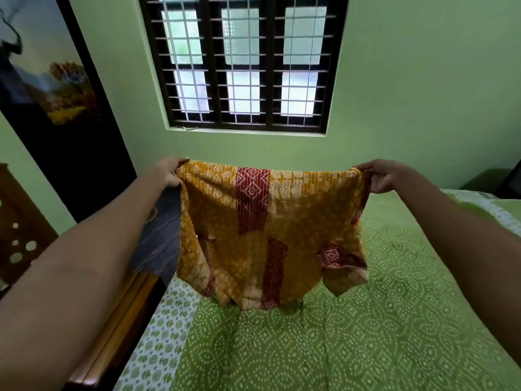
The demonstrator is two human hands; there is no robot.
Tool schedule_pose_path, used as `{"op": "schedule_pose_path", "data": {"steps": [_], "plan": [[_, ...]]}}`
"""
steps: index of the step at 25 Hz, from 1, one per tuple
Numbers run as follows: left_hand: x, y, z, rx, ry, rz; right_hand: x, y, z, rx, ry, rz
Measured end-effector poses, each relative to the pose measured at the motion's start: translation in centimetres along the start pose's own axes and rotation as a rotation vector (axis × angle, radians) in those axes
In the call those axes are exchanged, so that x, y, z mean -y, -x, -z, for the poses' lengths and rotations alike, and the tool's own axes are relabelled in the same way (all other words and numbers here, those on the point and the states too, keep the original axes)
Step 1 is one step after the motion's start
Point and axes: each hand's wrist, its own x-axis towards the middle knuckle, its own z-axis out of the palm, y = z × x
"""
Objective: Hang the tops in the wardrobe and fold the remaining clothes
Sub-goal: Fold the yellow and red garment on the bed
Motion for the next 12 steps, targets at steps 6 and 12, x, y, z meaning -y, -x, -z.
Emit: {"op": "schedule_pose_path", "data": {"steps": [6,12], "plan": [[0.4,-0.5,0.1,0.025,-0.033,-0.136,0.0,0.2,-0.3,-0.006,-0.133,0.112],[-0.1,-0.6,1.5,0.177,0.072,-0.263,-0.3,0.8,0.3,0.068,-0.215,0.304]]}}
